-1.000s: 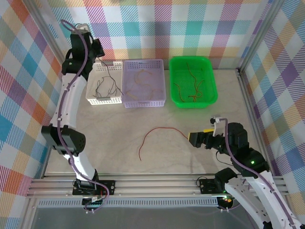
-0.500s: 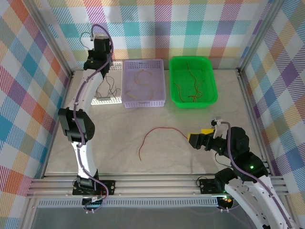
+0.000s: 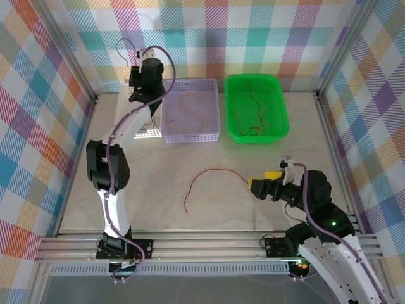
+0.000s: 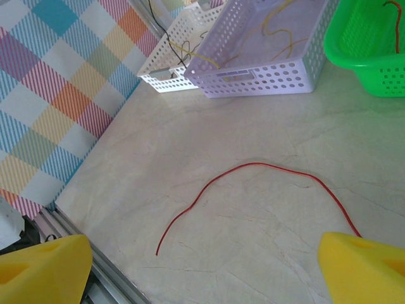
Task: Untangle the cables
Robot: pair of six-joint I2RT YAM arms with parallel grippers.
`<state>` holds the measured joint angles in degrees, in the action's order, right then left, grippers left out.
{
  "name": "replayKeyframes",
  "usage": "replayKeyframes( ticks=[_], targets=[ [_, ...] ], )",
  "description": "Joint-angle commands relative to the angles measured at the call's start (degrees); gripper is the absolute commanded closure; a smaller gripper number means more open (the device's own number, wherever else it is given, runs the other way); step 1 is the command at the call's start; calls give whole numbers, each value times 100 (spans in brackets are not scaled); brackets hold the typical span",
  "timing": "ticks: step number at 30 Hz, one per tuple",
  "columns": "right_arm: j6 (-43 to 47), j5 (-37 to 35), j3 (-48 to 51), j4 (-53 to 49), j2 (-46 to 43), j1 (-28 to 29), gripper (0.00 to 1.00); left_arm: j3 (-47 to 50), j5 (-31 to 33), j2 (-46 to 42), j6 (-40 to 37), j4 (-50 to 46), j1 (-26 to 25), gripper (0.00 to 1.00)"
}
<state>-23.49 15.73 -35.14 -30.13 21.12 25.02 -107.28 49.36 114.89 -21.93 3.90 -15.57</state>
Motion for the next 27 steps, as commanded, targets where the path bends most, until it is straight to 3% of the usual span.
replayKeyframes(
  ticks=[1,7,12,27],
  targets=[
    [-42,131,64,243,-134,-40,9,-260,434,120,-472,900,19,100],
    [-49,171,103,288,-126,-38,9,-854,325,20,-36,536,-7,100],
    [-85,272,121,375,-74,-41,10,-844,287,165,-247,667,-7,100],
    [-78,391,179,383,-198,-41,12,1045,530,348,166,1397,-25,100]
  ],
)
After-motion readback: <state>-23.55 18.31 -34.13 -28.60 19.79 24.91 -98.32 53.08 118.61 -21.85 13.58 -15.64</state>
